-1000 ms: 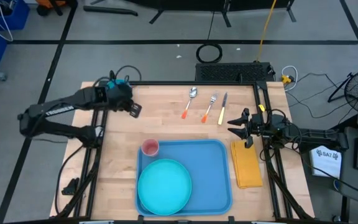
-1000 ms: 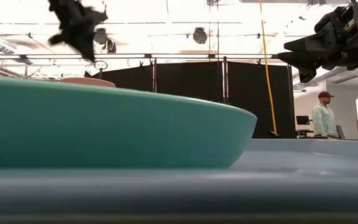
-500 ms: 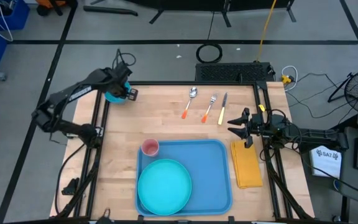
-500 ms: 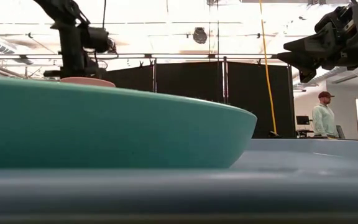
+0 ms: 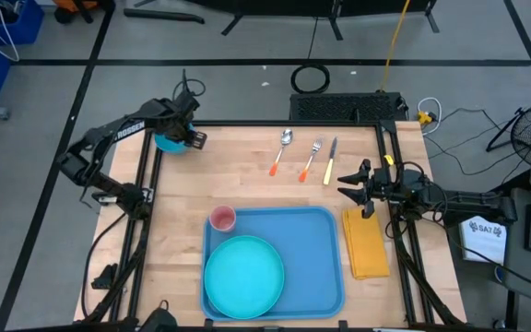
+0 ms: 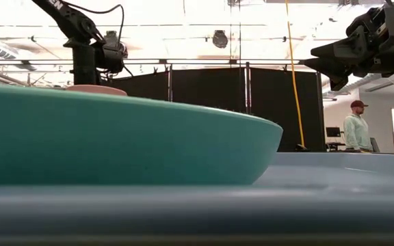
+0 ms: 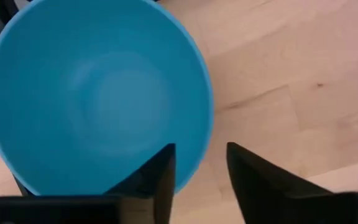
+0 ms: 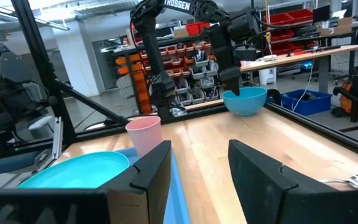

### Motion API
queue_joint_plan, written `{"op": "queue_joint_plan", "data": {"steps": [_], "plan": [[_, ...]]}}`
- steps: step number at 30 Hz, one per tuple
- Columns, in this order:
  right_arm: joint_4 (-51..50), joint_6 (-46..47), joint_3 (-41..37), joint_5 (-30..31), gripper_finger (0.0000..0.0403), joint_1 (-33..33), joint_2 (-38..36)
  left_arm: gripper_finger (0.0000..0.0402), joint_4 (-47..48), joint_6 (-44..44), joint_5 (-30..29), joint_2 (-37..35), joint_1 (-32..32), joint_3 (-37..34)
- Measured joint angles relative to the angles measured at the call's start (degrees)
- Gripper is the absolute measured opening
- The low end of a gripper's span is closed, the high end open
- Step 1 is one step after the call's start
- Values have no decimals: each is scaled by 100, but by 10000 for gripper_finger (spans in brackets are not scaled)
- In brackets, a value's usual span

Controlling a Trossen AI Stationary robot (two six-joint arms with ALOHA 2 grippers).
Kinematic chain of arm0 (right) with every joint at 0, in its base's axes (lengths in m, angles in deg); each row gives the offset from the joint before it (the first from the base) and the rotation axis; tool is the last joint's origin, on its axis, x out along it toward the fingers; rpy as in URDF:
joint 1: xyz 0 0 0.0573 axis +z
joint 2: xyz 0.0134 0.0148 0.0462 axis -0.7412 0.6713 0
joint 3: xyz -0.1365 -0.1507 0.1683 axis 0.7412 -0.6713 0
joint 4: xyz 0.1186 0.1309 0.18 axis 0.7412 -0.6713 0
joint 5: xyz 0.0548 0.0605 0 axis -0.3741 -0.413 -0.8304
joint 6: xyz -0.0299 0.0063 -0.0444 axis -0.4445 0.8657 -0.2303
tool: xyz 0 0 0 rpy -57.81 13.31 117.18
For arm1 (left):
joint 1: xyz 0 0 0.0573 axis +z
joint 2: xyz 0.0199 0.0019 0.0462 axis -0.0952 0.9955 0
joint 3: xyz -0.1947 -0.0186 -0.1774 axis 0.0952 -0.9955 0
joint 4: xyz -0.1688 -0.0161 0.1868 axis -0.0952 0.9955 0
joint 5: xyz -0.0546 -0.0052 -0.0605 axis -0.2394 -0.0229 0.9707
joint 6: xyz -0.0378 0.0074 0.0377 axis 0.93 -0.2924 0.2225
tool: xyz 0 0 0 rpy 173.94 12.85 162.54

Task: Set up tray
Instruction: Put the blue bowl on top of the blue plate on the blue tray

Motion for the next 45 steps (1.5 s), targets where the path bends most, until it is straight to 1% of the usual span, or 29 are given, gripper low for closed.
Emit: {"op": "queue_joint_plan", "data": {"steps": [4, 9, 16, 26, 32, 35, 37, 39, 41, 42, 45], "plan": [[-18, -53, -2, -2, 153, 0, 0, 188, -24, -41, 9, 27, 4, 0], [-42, -53, 0, -4, 153, 0, 0, 201, -20, -30, 6, 73, -3, 0], [-44, -53, -2, -7, 153, 0, 0, 191, -41, 50, 0, 76, -5, -24], [-42, -53, -1, -8, 153, 0, 0, 172, -412, 82, 48, 76, -5, -677], [-39, -53, 0, -9, 153, 0, 0, 161, -454, 130, 0, 79, -5, -831], [-37, -53, -2, -7, 153, 0, 0, 146, -625, 142, 16, 79, -5, -881], [-37, -53, -2, -9, 153, 0, 0, 126, -697, 142, 84, 79, -5, -910], [-37, -53, 0, -9, 153, 0, 0, 91, -701, 85, 108, 79, 14, -918], [-37, -53, -1, -8, 153, 0, 0, 38, -717, -2, 148, 79, 32, -918], [-37, -53, -1, -8, 153, 0, 0, 22, -759, -31, 132, 75, 32, -912], [-37, -53, 0, -9, 153, 0, -2, 10, -696, -112, 67, 55, 0, -859]]}}
